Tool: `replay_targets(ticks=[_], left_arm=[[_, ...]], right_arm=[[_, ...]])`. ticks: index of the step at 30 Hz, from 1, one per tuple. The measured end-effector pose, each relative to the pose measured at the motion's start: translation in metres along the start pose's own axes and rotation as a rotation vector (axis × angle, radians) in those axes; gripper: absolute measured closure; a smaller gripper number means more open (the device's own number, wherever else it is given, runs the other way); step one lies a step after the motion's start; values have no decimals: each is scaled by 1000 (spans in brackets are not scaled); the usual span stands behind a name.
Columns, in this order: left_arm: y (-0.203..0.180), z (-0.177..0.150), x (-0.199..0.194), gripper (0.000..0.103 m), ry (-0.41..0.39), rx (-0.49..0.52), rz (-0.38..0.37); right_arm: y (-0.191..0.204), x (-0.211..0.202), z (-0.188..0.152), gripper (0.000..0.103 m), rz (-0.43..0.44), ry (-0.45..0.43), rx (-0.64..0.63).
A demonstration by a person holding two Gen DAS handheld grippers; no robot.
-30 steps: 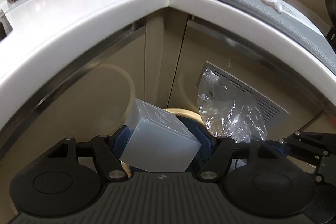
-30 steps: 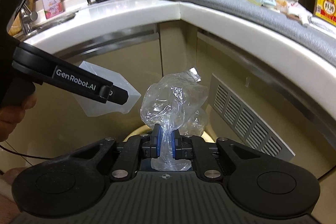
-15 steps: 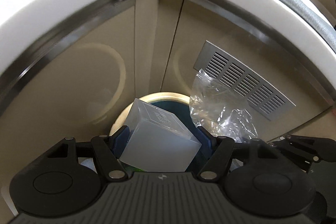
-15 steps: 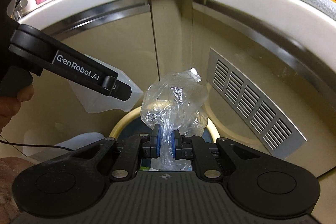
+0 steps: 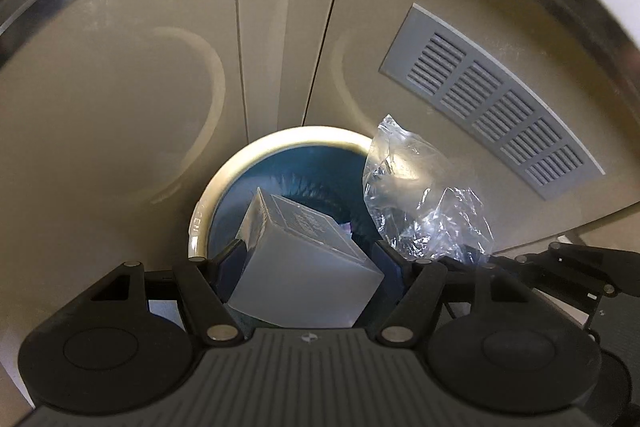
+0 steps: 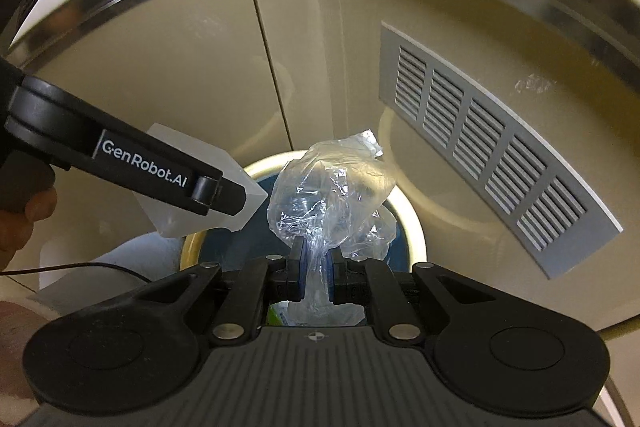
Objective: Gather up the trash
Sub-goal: 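Lower the box with the left gripper and the bag with the right gripper over the bin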
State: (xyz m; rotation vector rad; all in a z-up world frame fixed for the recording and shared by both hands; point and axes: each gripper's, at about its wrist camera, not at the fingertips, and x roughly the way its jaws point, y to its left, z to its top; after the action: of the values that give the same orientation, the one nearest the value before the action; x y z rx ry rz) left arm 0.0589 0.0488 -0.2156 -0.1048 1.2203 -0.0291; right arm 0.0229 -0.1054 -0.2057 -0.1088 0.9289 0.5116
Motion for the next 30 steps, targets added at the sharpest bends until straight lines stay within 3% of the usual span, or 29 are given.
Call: replay_targets(ticks=[15,27,29,30], left_arm=[[-3,5,57,29,107,5,36],[-4,3,68,24,140,29,81],[-4,3,66,15,141,33,75],[-4,3,64,7,136,32,68]], right_arm=[[0,46,12,92,-9,107,22],[-9,76,17,92,-26,166,38],[-7,79,17,82,-30,177,30],[-4,76,17,68,-30,178,27]])
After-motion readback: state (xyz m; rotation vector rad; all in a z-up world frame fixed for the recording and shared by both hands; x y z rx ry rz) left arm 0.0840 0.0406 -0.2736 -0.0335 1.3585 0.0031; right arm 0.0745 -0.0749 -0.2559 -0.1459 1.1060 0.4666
